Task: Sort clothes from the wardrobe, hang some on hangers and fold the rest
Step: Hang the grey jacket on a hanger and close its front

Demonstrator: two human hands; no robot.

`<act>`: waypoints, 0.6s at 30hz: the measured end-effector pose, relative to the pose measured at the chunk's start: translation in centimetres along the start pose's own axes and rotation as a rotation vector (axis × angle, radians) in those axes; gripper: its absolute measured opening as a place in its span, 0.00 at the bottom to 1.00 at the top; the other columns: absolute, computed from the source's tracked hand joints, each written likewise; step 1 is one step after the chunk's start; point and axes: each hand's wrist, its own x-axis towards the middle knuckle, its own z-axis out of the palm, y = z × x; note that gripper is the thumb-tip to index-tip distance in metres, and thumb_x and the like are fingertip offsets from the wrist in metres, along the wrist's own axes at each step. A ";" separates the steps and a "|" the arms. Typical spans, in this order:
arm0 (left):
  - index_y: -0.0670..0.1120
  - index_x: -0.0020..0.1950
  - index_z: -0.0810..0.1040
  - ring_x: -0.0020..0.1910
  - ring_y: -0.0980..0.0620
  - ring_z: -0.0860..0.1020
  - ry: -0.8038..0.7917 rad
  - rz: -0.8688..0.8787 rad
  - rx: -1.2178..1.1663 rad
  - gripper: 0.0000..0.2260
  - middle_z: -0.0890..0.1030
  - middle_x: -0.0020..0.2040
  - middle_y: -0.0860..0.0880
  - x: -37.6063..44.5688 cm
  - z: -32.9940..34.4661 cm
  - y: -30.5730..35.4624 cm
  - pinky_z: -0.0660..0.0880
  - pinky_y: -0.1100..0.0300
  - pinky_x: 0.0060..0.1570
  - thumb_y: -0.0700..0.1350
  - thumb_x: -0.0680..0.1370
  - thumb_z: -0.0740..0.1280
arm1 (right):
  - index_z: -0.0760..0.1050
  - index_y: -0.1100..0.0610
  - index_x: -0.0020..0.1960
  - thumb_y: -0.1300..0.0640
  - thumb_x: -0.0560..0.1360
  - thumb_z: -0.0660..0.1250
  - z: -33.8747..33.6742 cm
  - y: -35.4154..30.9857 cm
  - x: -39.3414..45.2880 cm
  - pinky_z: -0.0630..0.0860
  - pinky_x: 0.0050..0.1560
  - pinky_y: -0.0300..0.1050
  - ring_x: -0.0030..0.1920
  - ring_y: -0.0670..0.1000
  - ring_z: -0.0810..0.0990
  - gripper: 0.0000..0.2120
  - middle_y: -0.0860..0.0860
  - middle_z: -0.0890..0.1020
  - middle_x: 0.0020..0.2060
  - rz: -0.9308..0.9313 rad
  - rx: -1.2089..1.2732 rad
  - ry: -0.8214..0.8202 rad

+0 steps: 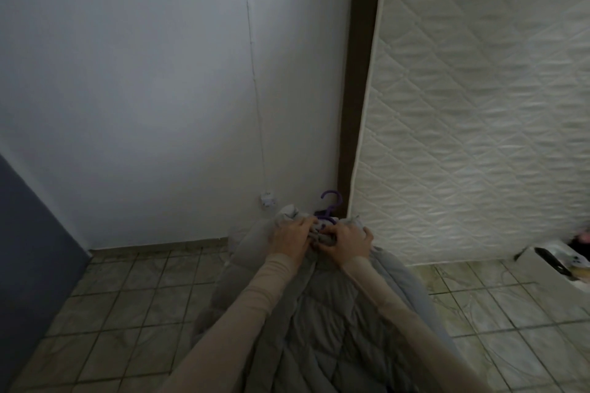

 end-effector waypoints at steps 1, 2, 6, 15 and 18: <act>0.47 0.68 0.70 0.63 0.45 0.70 -0.018 0.024 0.028 0.17 0.71 0.66 0.45 0.2 0.0 0.0 0.66 0.56 0.59 0.43 0.80 0.59 | 0.74 0.46 0.62 0.38 0.73 0.63 0.1 -0.1 0.0 0.56 0.67 0.49 0.64 0.50 0.69 0.20 0.48 0.76 0.60 0.003 -0.015 0.012; 0.48 0.70 0.69 0.64 0.46 0.69 -0.050 0.047 0.052 0.17 0.70 0.66 0.45 0.4 0.0 -0.1 0.64 0.57 0.60 0.44 0.80 0.58 | 0.74 0.46 0.62 0.39 0.74 0.62 0.2 -0.1 0.0 0.56 0.68 0.48 0.64 0.50 0.69 0.20 0.49 0.75 0.61 0.005 -0.031 0.027; 0.42 0.66 0.72 0.62 0.44 0.70 -0.169 0.060 0.034 0.17 0.69 0.64 0.41 0.6 -0.2 -0.7 0.65 0.55 0.59 0.43 0.78 0.62 | 0.73 0.47 0.63 0.43 0.76 0.60 0.6 -0.3 0.2 0.57 0.67 0.47 0.65 0.51 0.68 0.18 0.49 0.74 0.61 -0.018 -0.091 0.039; 0.44 0.69 0.70 0.62 0.42 0.71 -0.307 0.145 0.080 0.18 0.68 0.63 0.38 1.5 -1.0 -1.4 0.66 0.54 0.60 0.44 0.79 0.62 | 0.82 0.56 0.45 0.50 0.62 0.78 0.6 -0.7 -0.2 0.76 0.28 0.44 0.51 0.51 0.81 0.15 0.53 0.83 0.45 -0.146 -0.122 0.306; 0.44 0.69 0.70 0.64 0.44 0.69 -0.286 0.149 0.083 0.18 0.68 0.65 0.40 1.8 -1.3 -1.4 0.61 0.59 0.60 0.43 0.80 0.60 | 0.79 0.56 0.54 0.51 0.73 0.69 0.2 -0.9 -0.4 0.57 0.68 0.59 0.58 0.50 0.76 0.13 0.52 0.80 0.53 -0.137 -0.085 0.136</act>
